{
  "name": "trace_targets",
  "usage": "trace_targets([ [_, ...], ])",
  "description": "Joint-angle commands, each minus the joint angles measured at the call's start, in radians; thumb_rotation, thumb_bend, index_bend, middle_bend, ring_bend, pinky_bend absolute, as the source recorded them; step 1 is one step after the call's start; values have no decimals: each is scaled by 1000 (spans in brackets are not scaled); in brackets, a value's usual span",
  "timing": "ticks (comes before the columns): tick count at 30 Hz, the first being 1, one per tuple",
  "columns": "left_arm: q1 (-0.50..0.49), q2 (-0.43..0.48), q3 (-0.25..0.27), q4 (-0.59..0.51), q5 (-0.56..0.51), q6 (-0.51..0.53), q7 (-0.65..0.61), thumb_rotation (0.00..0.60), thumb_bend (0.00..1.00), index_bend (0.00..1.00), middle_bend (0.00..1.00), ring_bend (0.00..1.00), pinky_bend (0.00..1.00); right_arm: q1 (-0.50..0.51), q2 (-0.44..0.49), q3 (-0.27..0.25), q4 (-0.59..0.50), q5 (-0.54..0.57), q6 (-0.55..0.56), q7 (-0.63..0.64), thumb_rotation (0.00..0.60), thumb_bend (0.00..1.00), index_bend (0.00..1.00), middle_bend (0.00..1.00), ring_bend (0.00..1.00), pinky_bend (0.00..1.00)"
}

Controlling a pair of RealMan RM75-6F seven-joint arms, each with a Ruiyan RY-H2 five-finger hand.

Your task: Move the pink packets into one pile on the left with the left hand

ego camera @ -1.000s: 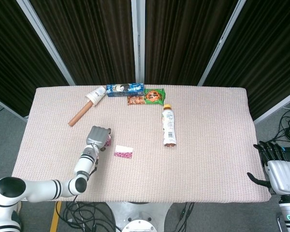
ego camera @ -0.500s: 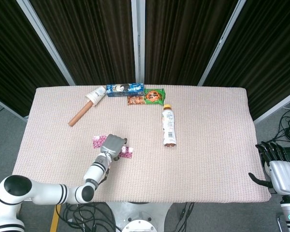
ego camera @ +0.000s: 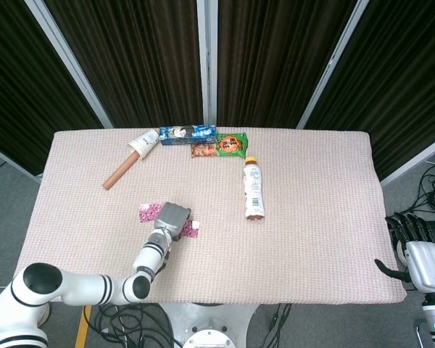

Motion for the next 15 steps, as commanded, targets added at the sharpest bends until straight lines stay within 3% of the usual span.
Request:
trace_targets([
  [1, -1, -4, 0, 2, 2, 4, 1, 600, 237, 419, 847, 816, 894, 0, 0, 0, 1, -1, 0, 2, 503, 105, 131, 81, 0, 0],
  [15, -2, -26, 0, 31, 8, 5, 1, 600, 237, 420, 849, 816, 893, -2, 2, 0, 3, 3, -2, 4, 499, 104, 132, 80, 0, 0],
])
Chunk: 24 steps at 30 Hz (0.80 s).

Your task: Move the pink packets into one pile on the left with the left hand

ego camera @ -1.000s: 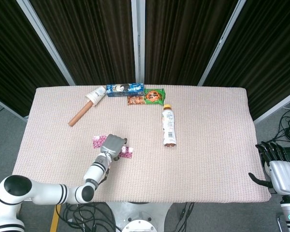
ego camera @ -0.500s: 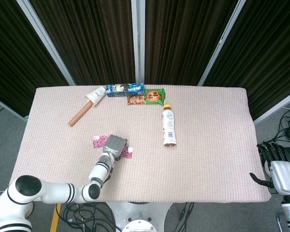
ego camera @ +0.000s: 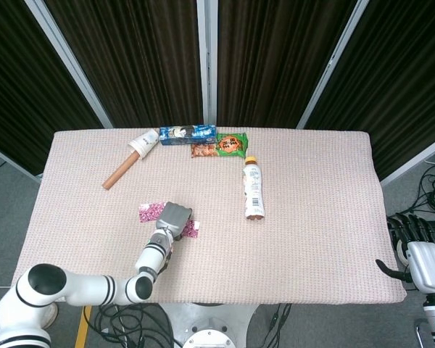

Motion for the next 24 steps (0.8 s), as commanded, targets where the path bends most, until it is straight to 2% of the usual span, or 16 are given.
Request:
trace_targets([
  [1, 1, -1, 0, 2, -1, -2, -2, 600, 237, 422, 849, 816, 893, 0, 0, 0, -1, 0, 0, -1, 499, 104, 132, 81, 0, 0],
  [12, 16, 22, -11, -19, 17, 10, -25, 600, 239, 463, 853, 817, 893, 1, 2, 2, -9, -5, 4, -8, 506, 104, 131, 81, 0, 0],
  [19, 40, 86, -35, -60, 25, 43, -60, 600, 239, 461, 853, 817, 893, 3, 2, 1, -13, -15, 6, -9, 503, 103, 132, 80, 0, 0],
  [24, 68, 130, -32, -37, 23, 52, -84, 600, 239, 459, 853, 816, 893, 6, 1, 1, -16, -23, 7, -9, 502, 104, 131, 80, 0, 0],
])
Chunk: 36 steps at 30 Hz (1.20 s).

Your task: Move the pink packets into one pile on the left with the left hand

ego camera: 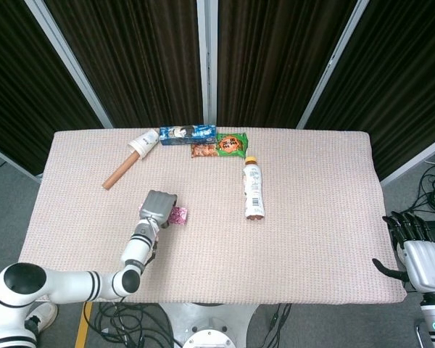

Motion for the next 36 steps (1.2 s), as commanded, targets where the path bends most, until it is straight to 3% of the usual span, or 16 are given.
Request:
trace_targets([
  [1, 19, 20, 0, 30, -8, -7, -20, 600, 239, 459, 852, 816, 893, 1, -1, -1, -1, -2, -1, 0, 506, 104, 131, 81, 0, 0],
  [11, 49, 16, 18, 123, -41, -58, -30, 600, 240, 457, 853, 817, 893, 4, -3, -2, -6, -7, -2, -8, 502, 103, 130, 80, 0, 0],
  [36, 51, -31, 5, 189, -72, -90, -1, 600, 238, 437, 850, 816, 893, 5, -2, -1, -16, 9, -10, -27, 504, 105, 131, 80, 0, 0],
])
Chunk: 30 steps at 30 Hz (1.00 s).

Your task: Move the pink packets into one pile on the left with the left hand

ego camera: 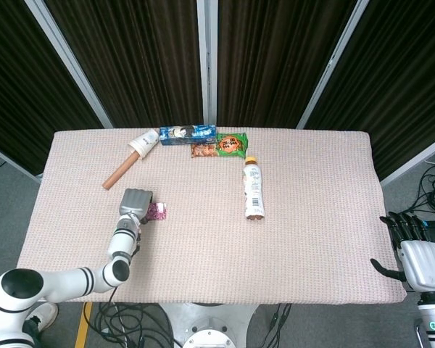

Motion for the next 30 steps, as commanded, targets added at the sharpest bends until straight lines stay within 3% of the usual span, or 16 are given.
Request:
trace_targets([
  [1, 0, -1, 0, 1, 0, -2, 3, 600, 238, 433, 850, 816, 893, 0, 0, 0, -1, 1, -1, -1, 505, 104, 131, 80, 0, 0],
  [13, -1, -7, -5, -3, -3, 2, 17, 600, 234, 399, 850, 817, 893, -1, 1, 0, -1, 4, 0, -1, 500, 104, 131, 80, 0, 0],
  [18, 12, 29, -18, -54, 21, 19, -11, 600, 234, 368, 843, 813, 893, -2, 2, 1, 1, 2, 4, 5, 509, 103, 130, 81, 0, 0],
  [22, 54, 100, -38, -123, 99, 68, -95, 600, 234, 345, 809, 771, 882, -4, 5, 2, 5, 4, 5, 14, 506, 104, 130, 80, 0, 0],
  [25, 98, 159, -45, -170, 200, 141, -170, 600, 236, 344, 748, 681, 840, -3, 5, 0, 11, -2, 4, 27, 501, 105, 130, 80, 0, 0],
  [30, 205, 257, -17, -219, 421, 282, -329, 600, 236, 344, 608, 488, 623, -7, 5, 1, 25, -10, 14, 51, 503, 105, 130, 80, 0, 0],
])
